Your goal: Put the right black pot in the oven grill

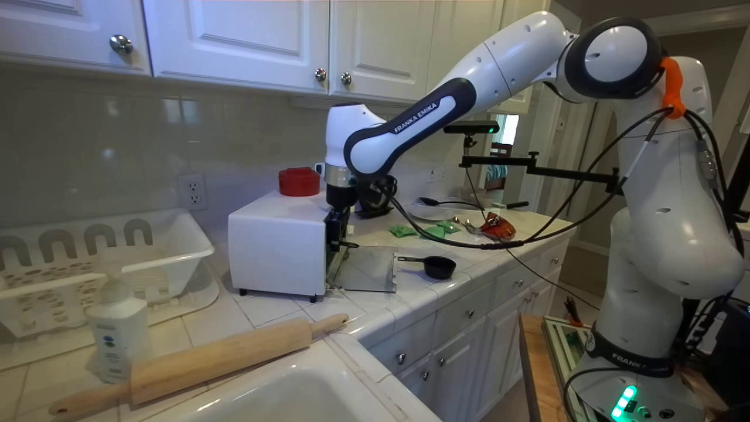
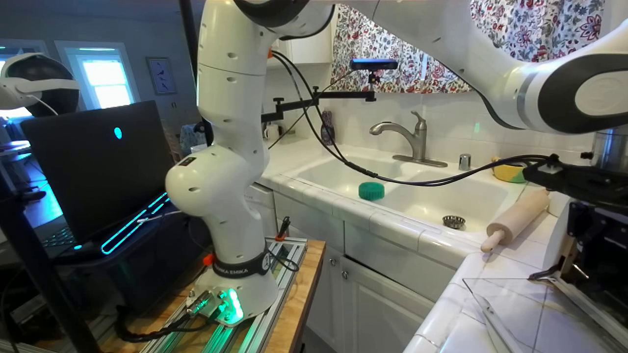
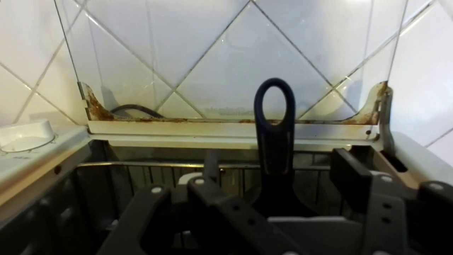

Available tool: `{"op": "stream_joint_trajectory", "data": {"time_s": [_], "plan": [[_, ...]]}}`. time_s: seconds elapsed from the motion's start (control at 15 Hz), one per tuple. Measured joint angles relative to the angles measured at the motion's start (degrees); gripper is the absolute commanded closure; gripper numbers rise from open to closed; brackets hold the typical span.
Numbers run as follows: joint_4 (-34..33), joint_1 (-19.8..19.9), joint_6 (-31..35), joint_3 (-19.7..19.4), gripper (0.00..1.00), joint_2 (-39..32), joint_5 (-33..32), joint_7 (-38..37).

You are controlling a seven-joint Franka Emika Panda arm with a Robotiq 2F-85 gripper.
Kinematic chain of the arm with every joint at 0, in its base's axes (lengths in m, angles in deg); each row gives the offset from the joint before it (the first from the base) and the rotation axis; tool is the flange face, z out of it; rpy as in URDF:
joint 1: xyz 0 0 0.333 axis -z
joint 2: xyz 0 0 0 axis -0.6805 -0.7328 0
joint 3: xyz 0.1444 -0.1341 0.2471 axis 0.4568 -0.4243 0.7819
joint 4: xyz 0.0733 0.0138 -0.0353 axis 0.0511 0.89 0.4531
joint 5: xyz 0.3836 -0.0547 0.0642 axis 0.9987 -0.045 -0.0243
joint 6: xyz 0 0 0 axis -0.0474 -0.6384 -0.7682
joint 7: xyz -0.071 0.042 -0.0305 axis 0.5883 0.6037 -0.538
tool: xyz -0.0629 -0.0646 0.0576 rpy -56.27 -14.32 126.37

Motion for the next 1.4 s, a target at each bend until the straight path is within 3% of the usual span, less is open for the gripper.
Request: {"op": "stream_joint_trajectory", "data": {"time_s": [0.4, 0.47, 0.6, 1.2, 1.4], "plan": [[0.58, -1.19, -7.59, -1.10, 0.00, 2.15, -4.06, -7.49], [0.86, -1.19, -8.92, -1.34, 0.25, 2.80, -4.26, -8.02], [1.89, -1.12, -11.20, -1.75, 0.32, 4.16, -4.30, -8.33], [6.27, -0.91, -13.78, -1.75, 0.96, 5.87, -3.60, -6.79], [6.87, -0.91, -11.38, -1.64, 1.00, 5.98, -3.18, -5.04]]}}
